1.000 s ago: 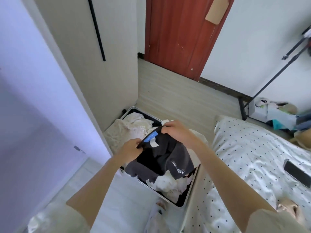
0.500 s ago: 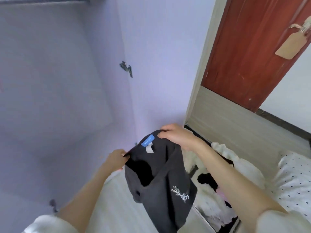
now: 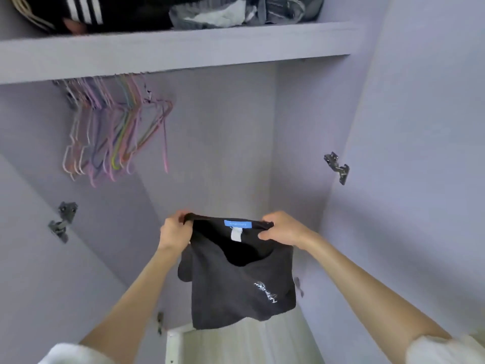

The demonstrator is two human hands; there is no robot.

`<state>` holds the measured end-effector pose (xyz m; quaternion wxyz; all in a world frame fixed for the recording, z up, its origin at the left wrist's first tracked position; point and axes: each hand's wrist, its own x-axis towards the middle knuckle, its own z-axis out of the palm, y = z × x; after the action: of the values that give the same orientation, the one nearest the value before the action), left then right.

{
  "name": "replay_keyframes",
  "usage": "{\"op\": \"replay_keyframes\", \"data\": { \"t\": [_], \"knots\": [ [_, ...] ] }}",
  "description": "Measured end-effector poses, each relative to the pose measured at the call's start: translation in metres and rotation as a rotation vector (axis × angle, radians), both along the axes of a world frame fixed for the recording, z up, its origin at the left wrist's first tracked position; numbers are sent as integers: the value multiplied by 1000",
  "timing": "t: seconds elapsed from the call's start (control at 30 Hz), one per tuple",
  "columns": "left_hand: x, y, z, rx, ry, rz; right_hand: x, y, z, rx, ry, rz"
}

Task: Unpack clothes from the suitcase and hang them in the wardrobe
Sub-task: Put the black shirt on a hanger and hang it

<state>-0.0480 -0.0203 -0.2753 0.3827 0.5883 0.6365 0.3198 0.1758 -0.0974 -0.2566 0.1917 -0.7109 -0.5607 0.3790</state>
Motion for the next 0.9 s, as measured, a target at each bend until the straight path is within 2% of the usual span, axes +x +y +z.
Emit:
{"op": "replay_keyframes", "data": {
  "t": [0.17,0.3,0.53,0.63,0.7,0.9],
  "knots": [
    [-30,44,22,1,-188,142,-20,89,17,5,-48,219],
    [-54,72,37,11,-226,184,-51,146,21,-33,55,273],
    [-90,121,48,-7,-139,80,-119,251,46,109,423,5],
    [-106,143,51,-23,-92,35,-145,286,57,145,470,-55],
    [-115,155,53,-30,-70,25,-159,303,62,128,516,-73],
    [-132,176,53,-77,-79,23,-179,328,65,34,829,-191]
  ]
}}
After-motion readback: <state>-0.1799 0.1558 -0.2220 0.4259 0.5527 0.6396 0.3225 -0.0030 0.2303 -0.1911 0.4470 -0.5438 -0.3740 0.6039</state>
